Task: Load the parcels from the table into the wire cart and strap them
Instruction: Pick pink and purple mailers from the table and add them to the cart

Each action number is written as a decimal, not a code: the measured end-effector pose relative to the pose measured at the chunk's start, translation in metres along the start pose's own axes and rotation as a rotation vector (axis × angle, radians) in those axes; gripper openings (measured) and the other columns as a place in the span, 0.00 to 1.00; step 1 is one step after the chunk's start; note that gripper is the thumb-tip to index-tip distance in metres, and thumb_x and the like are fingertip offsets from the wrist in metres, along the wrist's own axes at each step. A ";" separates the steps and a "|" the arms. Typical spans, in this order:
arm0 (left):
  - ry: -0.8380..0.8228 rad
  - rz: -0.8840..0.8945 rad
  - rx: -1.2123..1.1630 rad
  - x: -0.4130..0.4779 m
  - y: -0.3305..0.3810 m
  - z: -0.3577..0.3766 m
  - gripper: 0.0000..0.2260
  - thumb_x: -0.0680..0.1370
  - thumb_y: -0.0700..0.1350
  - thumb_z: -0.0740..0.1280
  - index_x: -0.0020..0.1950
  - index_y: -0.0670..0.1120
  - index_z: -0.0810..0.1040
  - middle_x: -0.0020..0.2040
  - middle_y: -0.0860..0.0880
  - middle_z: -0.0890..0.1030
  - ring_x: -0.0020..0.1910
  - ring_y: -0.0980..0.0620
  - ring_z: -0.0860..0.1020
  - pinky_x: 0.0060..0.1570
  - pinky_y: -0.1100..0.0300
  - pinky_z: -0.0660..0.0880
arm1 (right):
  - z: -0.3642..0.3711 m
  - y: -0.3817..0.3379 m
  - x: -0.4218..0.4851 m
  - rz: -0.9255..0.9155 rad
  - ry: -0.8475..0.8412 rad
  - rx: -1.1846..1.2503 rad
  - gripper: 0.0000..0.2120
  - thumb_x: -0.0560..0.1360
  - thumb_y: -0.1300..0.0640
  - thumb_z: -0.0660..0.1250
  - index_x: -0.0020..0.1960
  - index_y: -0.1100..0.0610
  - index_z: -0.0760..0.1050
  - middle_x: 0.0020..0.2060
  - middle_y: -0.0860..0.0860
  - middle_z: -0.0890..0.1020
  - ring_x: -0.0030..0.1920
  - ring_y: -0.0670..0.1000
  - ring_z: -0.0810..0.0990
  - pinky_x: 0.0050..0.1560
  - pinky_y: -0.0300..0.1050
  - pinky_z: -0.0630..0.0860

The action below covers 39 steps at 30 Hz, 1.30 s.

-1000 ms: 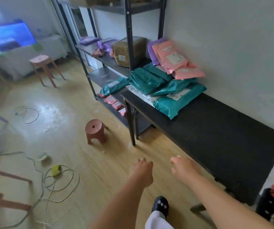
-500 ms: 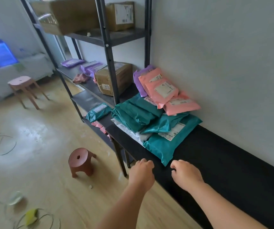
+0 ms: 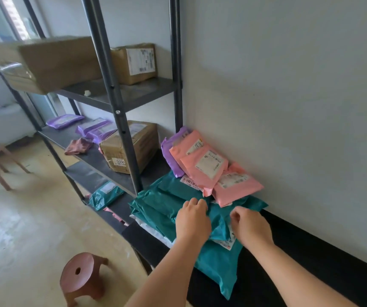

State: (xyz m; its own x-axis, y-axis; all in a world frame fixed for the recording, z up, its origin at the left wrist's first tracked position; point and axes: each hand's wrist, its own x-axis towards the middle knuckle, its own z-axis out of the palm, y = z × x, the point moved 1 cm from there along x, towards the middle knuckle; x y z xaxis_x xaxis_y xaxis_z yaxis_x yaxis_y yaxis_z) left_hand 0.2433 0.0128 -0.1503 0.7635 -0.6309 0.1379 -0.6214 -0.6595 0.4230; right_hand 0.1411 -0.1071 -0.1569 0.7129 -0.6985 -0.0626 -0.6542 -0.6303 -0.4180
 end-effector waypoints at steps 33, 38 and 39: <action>0.046 0.084 -0.125 0.199 -0.017 0.010 0.21 0.78 0.46 0.60 0.71 0.47 0.67 0.62 0.47 0.77 0.58 0.44 0.73 0.59 0.50 0.68 | 0.015 -0.069 0.178 0.643 0.027 1.523 0.11 0.80 0.58 0.64 0.61 0.58 0.77 0.50 0.58 0.86 0.50 0.60 0.85 0.49 0.54 0.82; 0.182 0.111 -0.263 0.191 -0.016 0.003 0.15 0.79 0.45 0.62 0.66 0.47 0.72 0.54 0.51 0.80 0.51 0.48 0.76 0.52 0.54 0.71 | 0.008 -0.068 0.175 0.534 0.002 1.509 0.15 0.78 0.50 0.68 0.63 0.54 0.77 0.50 0.54 0.86 0.50 0.57 0.86 0.51 0.52 0.81; 0.196 0.124 -0.286 0.190 -0.014 0.002 0.15 0.79 0.45 0.62 0.65 0.47 0.73 0.53 0.51 0.81 0.50 0.48 0.77 0.51 0.54 0.72 | 0.007 -0.068 0.173 0.524 0.007 1.504 0.15 0.77 0.50 0.69 0.62 0.53 0.78 0.49 0.54 0.87 0.50 0.56 0.86 0.51 0.53 0.81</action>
State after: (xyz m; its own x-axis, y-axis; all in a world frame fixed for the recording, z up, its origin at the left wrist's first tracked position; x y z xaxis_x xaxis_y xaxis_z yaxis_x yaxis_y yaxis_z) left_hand 0.3970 -0.0986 -0.1315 0.7222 -0.5900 0.3610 -0.6580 -0.4251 0.6215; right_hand 0.3110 -0.1825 -0.1458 0.4949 -0.7253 -0.4786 0.0214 0.5608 -0.8277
